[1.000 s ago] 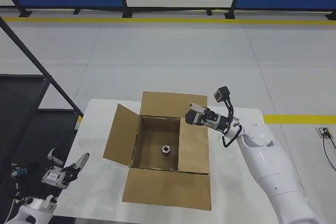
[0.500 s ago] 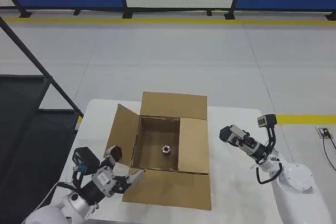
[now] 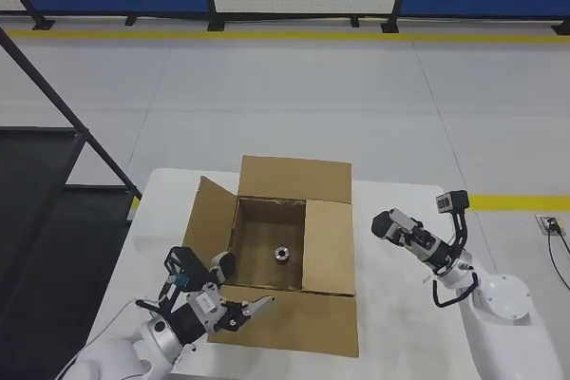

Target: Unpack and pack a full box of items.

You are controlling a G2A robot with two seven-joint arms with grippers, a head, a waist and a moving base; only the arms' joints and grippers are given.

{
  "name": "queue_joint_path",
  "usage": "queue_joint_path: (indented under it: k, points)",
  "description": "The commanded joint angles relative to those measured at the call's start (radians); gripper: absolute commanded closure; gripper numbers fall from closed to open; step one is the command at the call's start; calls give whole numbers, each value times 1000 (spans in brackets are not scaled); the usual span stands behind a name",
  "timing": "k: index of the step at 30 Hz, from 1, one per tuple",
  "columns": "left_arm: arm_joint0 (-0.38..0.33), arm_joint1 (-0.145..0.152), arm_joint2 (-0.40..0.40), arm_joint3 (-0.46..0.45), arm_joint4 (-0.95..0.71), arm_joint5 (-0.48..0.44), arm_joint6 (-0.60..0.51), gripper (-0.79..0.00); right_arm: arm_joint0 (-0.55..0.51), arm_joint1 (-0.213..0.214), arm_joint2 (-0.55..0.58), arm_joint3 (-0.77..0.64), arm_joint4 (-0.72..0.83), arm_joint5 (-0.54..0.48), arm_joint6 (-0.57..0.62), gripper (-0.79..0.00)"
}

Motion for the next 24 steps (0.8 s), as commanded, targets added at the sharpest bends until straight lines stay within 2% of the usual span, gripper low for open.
queue_joint_path:
  k: [1,7,15,20,24]
  points:
    - [-50,-2,28,53,-99,22,-53,-785,-16,6,14,-17,-8,-16,18,-785]
    - [-262,-9,140,224,-309,62,-251,-785,-99,28,106,-22,46,-123,93,-785]
    - [-529,-43,335,486,-428,186,-384,-785,-214,51,215,1,146,-229,139,-785]
    - [-655,-74,461,648,-455,208,-398,-785,-254,61,255,12,190,-254,138,-785]
    - [-726,-104,548,747,-509,212,-388,-785,-272,68,275,19,218,-264,143,-785]
